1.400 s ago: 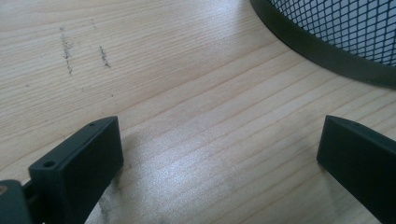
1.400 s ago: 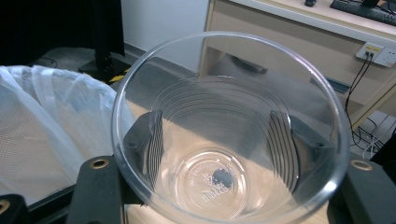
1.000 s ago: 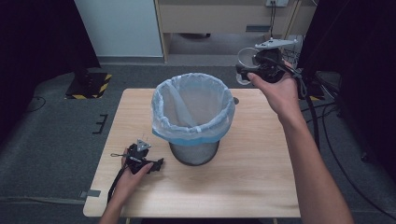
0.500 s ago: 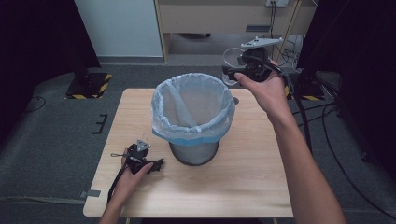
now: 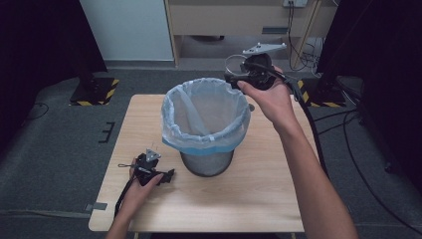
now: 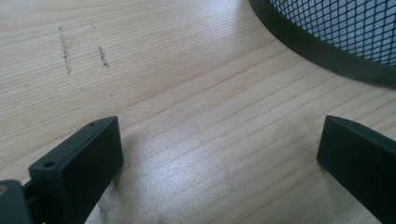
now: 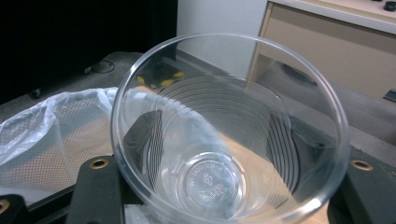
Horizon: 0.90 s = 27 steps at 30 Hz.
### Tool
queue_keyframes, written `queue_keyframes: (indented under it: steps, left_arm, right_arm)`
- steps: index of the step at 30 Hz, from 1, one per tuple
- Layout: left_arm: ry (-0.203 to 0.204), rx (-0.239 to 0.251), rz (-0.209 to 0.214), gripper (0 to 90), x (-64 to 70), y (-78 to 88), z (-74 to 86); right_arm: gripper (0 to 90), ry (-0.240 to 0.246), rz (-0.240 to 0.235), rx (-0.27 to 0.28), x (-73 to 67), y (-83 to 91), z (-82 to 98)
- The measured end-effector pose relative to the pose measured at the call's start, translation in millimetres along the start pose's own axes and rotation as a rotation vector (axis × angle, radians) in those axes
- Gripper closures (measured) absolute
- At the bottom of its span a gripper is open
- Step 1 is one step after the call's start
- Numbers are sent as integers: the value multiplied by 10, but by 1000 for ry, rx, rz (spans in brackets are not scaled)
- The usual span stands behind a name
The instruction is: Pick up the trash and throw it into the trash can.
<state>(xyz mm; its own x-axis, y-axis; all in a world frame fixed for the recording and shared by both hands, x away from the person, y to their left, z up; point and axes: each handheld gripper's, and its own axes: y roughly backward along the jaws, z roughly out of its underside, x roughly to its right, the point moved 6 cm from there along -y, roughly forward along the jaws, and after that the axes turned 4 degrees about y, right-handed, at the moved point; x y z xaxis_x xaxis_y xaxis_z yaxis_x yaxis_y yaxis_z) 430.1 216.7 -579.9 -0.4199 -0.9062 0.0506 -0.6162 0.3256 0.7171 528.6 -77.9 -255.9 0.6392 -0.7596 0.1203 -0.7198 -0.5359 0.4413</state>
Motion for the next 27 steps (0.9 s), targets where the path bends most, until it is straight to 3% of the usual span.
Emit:
queue_keyframes:
  steps: [11, 27]
  left_arm:
    - [-1, 0, 0, 0, 0, 0, 0]
    - [-1, 0, 1, 0, 2, 1, 1]
  right_arm:
    - [366, 29, -30, 14, -177, -35, -80]
    - [363, 48, -75, -38, -332, -220, 3]
